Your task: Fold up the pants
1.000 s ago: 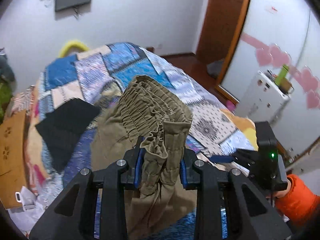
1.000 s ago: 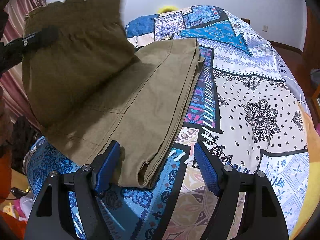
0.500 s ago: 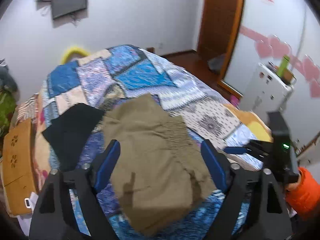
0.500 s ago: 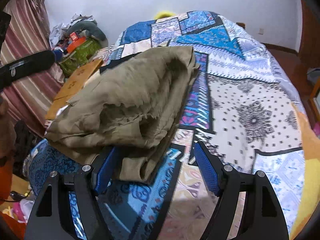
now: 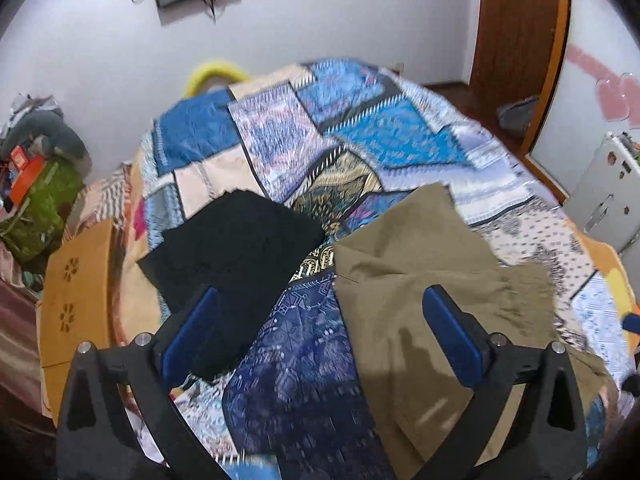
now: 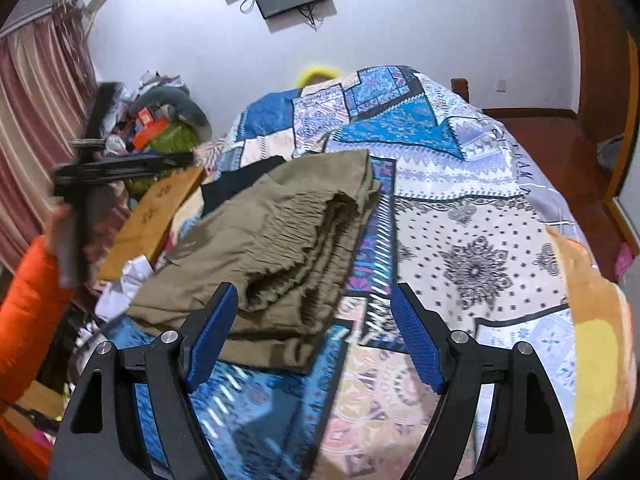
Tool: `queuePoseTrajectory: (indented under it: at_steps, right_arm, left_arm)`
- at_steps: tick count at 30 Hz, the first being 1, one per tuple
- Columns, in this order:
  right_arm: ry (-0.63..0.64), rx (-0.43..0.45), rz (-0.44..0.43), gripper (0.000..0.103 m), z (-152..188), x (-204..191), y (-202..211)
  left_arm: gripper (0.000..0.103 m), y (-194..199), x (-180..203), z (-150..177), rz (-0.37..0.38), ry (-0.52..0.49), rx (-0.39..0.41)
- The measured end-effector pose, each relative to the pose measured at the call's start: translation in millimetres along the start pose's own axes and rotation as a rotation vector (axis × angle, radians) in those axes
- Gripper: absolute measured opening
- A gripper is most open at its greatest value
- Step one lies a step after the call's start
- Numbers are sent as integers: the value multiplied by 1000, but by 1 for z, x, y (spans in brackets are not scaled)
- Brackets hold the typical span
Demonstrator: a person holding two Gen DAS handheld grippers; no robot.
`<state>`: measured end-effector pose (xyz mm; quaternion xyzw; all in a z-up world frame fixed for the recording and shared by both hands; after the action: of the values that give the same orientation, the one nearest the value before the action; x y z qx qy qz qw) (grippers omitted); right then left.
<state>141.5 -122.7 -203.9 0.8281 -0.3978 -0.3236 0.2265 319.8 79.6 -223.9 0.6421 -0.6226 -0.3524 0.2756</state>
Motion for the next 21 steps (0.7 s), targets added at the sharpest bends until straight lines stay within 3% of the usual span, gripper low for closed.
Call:
queuePoseTrajectory:
  at_steps: [6, 13, 16, 21]
  right_arm:
    - [9, -42, -27, 77, 5, -15, -25]
    - [26, -102, -38, 83, 21, -12, -48]
    - [56, -111, -34, 83, 20, -7, -51]
    - [116, -113, 20, 83, 18, 9, -56]
  left_arm:
    - [102, -73, -2, 0, 20, -8, -116]
    - [103, -142, 9, 25, 58, -26, -262]
    - [103, -142, 7, 29, 75, -35, -235]
    - [103, -133, -7, 43, 38, -46, -223]
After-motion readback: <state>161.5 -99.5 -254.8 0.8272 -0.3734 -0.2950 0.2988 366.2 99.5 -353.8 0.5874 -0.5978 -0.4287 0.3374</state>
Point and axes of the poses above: each gripper's, at about its wrist camera, not at the fingertips, and y roughly against the way its jaws point, x to its right, z to its underside, the point moved 10 cm from there along -y, roughly the way its jaws point, and after that the axes turned 2 degrees about -y, right-handed, at the moved point
